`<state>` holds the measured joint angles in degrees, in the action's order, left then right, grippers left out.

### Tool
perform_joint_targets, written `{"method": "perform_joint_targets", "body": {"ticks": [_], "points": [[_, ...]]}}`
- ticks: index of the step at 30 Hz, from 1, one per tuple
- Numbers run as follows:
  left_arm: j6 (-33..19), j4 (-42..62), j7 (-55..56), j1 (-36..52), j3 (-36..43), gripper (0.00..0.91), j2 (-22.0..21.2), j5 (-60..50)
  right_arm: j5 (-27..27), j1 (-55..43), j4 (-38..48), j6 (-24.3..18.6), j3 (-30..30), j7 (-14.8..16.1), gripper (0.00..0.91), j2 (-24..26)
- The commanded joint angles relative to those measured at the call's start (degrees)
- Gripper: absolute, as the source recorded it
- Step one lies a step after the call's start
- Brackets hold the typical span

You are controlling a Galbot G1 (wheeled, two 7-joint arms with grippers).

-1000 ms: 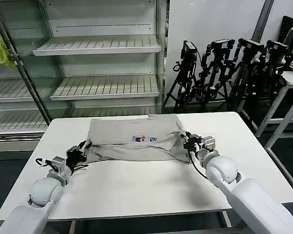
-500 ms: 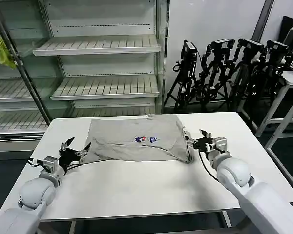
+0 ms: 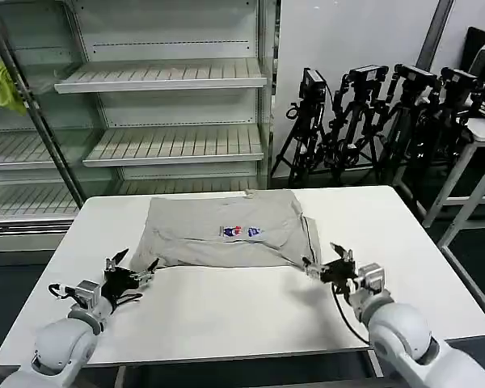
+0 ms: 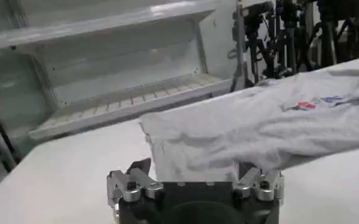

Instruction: Fold and organize the clothes.

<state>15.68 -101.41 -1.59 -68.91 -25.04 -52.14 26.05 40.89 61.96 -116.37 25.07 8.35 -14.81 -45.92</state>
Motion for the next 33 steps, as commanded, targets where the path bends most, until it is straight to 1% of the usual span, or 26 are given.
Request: {"method": "perform_joint_targets", "body": {"ticks": [1,11,23,24,25,28,31,32,33], "points": [[-0.5,2.7,-0.1,0.0,0.1,0.907,-0.6,-0.1,-1.6,3.9,-0.2,-0.3,1.1,0.1,0.907,-1.2],[-1.2,4.8,-0.4,1.2,0.6,0.907,-0.9,-0.4,-3.4,1.3,5.7,-1.5,-0.4,0.9,0.907,-3.9],[-1.3,4.7,-1.5,0.8,1.2,0.907,-1.6,-0.1,-6.7,-0.9,10.2,-2.5,-2.1,2.2,0.907,-6.6],[-1.3,4.8,-1.7,0.8,1.3,0.867,-1.7,0.0,-6.9,-0.9,10.5,-2.7,-2.2,2.4,0.907,-6.7],[-1.3,4.8,-1.7,0.8,1.4,0.786,-1.8,0.1,-6.9,-1.0,10.6,-2.7,-2.2,2.3,0.907,-6.8],[-0.5,4.9,-1.8,0.9,1.6,0.786,-2.1,1.3,-7.1,-0.8,10.6,-2.6,-2.3,2.4,0.907,-6.9],[4.3,3.4,-0.5,0.6,1.6,0.796,-2.0,7.6,-7.1,-0.6,10.2,-2.5,-2.4,2.3,0.907,-6.5],[5.0,3.1,-0.1,0.4,1.6,0.796,-1.8,7.9,-7.0,-0.5,9.9,-2.5,-2.4,2.3,0.907,-6.3],[5.4,2.9,-0.2,0.3,1.6,0.867,-1.7,7.4,-7.0,-0.4,9.7,-2.5,-2.3,2.3,0.907,-6.2]]}}
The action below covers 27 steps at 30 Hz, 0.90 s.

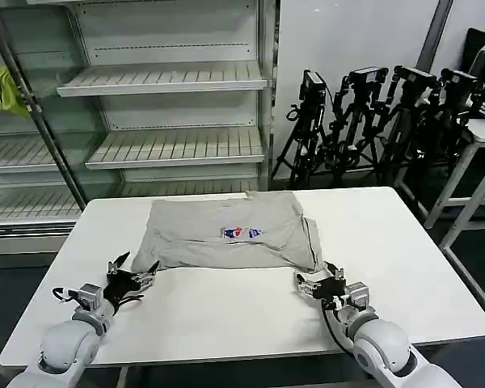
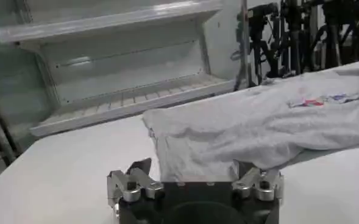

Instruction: Fold and organize the clothes.

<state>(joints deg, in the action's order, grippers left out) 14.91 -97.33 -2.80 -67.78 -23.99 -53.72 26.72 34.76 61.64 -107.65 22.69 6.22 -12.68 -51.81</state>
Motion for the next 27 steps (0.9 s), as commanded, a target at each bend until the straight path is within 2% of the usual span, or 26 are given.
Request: {"method": "perform_joint_targets", "body": {"ticks": [1,5,6,11,27], "points": [[7.1,-1.5,1.2,-0.9,0.6,0.867,0.0,6.9,-0.8,0.1,0.9,-0.1,-0.2,0.2,0.907,-0.1],[9.9,-3.1,2.2,-1.2,0.4,0.877,0.6,7.2,-0.6,0.3,0.2,-0.1,0.0,0.2,0.907,0.6],[10.3,-3.9,2.1,-1.4,0.2,0.907,0.8,7.0,-0.5,0.3,0.1,-0.1,0.0,0.3,0.907,0.7],[13.0,-7.1,2.3,-1.4,-1.1,0.907,2.0,7.1,-0.3,0.5,-0.4,-0.1,0.5,0.3,0.907,1.0],[15.7,-13.1,3.0,-1.9,-6.3,0.907,7.8,9.4,-0.2,1.2,-0.1,-0.4,0.7,0.6,0.907,0.8]]}}
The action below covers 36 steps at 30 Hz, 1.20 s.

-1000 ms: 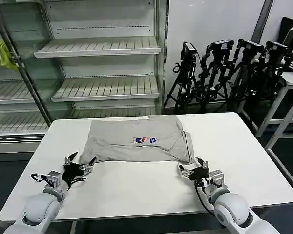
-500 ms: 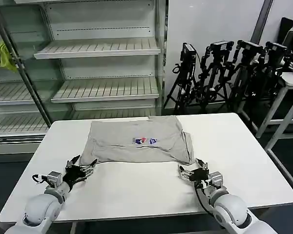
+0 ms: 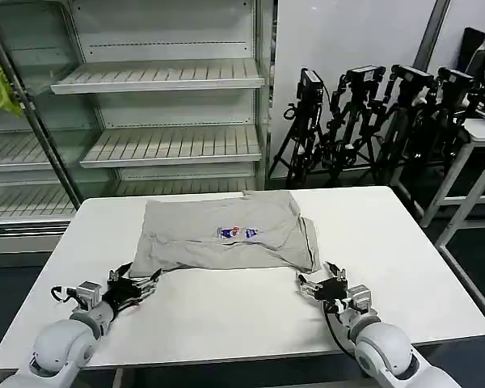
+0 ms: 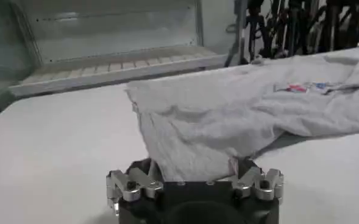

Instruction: Fold and organize the clothes.

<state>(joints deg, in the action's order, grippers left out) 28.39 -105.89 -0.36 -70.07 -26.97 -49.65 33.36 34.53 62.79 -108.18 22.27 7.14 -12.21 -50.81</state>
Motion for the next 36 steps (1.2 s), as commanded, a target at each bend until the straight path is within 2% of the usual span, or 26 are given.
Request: {"method": "perform_joint_targets", "body": {"ticks": [1,11,16,24,27,28,29,30,31,32,35,36], "points": [[2.4,-4.5,0.6,0.4,-3.1,0.907,3.8,3.2,0.0,0.0,0.7,-0.1,-0.3,0.2,0.907,-0.3],[2.8,-2.3,1.0,1.0,0.0,0.907,2.7,6.0,0.0,-1.3,1.0,0.0,-1.0,0.1,0.907,-0.5],[2.9,-1.2,1.0,1.4,0.8,0.826,2.7,6.8,0.3,-1.7,1.1,0.1,-1.2,0.1,0.907,0.0],[2.9,0.5,0.8,2.0,2.4,0.826,1.3,6.5,0.4,-2.1,1.5,0.2,-1.4,0.2,0.907,0.4],[2.9,0.9,0.7,2.0,2.5,0.736,1.2,6.4,0.4,-2.1,1.3,0.3,-1.6,0.3,0.907,0.6],[2.9,1.0,0.7,1.9,2.5,0.655,1.2,6.4,0.4,-2.1,1.2,0.3,-1.6,0.3,0.897,0.7],[2.9,1.0,0.7,1.9,2.5,0.494,1.2,6.4,0.4,-2.0,1.2,0.3,-1.7,0.3,0.715,0.8],[2.9,1.0,0.6,1.8,2.5,0.423,1.2,6.3,0.4,-2.0,1.1,0.3,-1.6,0.3,0.655,0.9],[2.8,0.9,0.6,1.8,2.4,0.282,1.2,6.3,0.4,-1.9,1.1,0.3,-1.6,0.3,0.554,1.0],[2.8,0.8,0.6,1.7,2.4,0.242,1.2,6.2,0.4,-1.9,1.1,0.2,-1.5,0.3,0.554,1.0],[2.7,0.8,0.4,1.6,2.3,0.050,1.3,6.1,0.4,-1.6,1.0,0.2,-1.5,0.4,0.071,1.1],[2.7,0.8,0.4,1.5,2.2,0.050,1.3,6.0,0.3,-1.5,0.9,0.2,-1.4,0.4,0.000,1.2]]}}
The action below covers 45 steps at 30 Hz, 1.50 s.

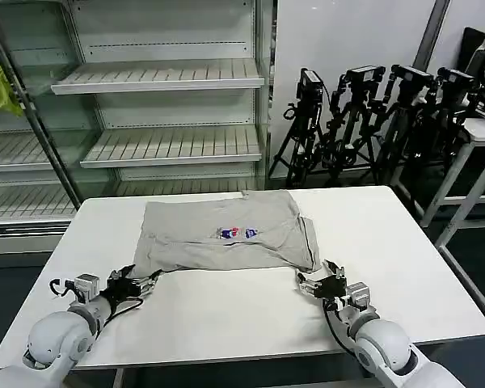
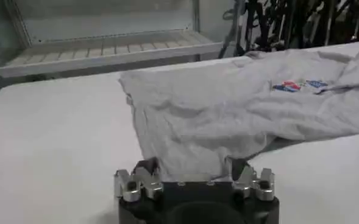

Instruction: Fold and organize the clothes.

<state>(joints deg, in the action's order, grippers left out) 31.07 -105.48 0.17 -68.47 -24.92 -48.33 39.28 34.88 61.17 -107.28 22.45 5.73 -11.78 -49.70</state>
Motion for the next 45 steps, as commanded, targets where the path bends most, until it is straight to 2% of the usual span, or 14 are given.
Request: {"method": "perform_joint_targets", "body": {"ticks": [1,13,23,24,25,34,45], "points": [[0.0,0.3,-0.2,-0.1,0.1,0.050,-0.1,-0.1,0.0,0.3,0.0,0.0,0.0,0.0,0.000,0.1],[-0.5,-0.4,-0.6,-1.3,-1.0,0.050,0.4,-0.5,-0.2,1.4,-1.3,-0.3,0.8,0.4,0.000,1.1],[-1.7,-2.5,-1.3,-5.6,-3.0,0.050,1.5,-0.7,-0.1,4.2,-5.3,-0.6,3.0,0.5,0.000,4.1],[-1.9,-2.4,-1.3,-5.6,-2.9,0.050,1.3,-0.8,0.0,4.2,-5.6,-0.4,3.0,0.4,0.393,4.0],[-2.0,-2.4,-1.4,-5.5,-2.9,0.050,1.3,-0.9,0.0,4.3,-6.1,-0.2,3.2,0.7,0.907,4.0],[-2.1,-2.9,-1.5,-5.6,-2.7,0.050,1.4,-1.0,0.0,3.6,-8.7,0.0,3.0,0.2,0.907,4.4],[-2.5,-2.8,-1.8,-6.0,-2.2,0.050,1.0,-1.8,-0.7,1.6,-4.8,-0.5,1.0,0.4,0.907,1.8]]}}
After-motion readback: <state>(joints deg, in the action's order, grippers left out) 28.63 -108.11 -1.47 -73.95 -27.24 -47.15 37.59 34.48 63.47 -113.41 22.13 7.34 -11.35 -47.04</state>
